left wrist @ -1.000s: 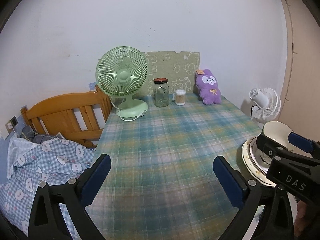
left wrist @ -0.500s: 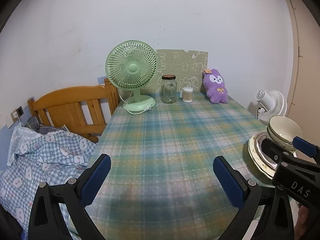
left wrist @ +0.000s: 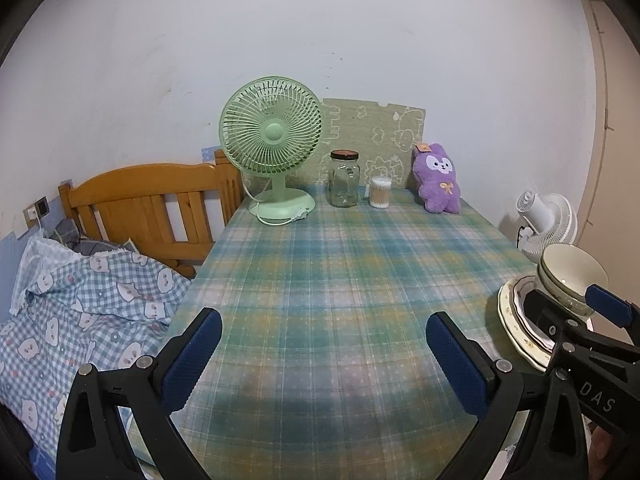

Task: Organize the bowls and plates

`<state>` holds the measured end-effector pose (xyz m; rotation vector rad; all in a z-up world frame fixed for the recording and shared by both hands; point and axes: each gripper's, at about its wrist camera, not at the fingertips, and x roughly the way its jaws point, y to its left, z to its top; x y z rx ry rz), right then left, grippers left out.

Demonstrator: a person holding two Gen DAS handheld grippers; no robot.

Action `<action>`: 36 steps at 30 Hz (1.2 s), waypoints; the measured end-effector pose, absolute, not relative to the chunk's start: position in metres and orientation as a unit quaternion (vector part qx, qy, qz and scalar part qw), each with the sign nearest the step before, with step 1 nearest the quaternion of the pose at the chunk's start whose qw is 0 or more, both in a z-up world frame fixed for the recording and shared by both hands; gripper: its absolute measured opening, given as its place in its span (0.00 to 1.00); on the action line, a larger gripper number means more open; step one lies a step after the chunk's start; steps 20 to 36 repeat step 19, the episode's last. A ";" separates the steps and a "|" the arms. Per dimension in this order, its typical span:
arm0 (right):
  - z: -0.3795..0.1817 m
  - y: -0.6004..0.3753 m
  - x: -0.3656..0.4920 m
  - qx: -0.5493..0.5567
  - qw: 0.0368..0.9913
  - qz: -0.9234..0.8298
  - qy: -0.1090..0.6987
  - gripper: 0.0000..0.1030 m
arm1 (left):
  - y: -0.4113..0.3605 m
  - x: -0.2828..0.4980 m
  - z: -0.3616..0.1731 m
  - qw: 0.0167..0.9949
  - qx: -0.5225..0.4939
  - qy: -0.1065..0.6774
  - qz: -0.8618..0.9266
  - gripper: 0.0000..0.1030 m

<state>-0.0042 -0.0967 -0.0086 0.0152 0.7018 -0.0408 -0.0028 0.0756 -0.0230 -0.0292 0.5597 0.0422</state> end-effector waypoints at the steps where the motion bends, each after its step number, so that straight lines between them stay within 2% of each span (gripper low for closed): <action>1: -0.009 -0.097 -0.004 0.007 0.939 -0.020 0.344 0.86 | 0.076 -0.002 -0.023 0.961 -0.015 0.276 0.021 1.00; 36: -0.008 -0.100 -0.005 0.010 0.937 -0.024 0.349 0.86 | 0.073 -0.001 -0.023 0.961 -0.012 0.275 0.015 1.00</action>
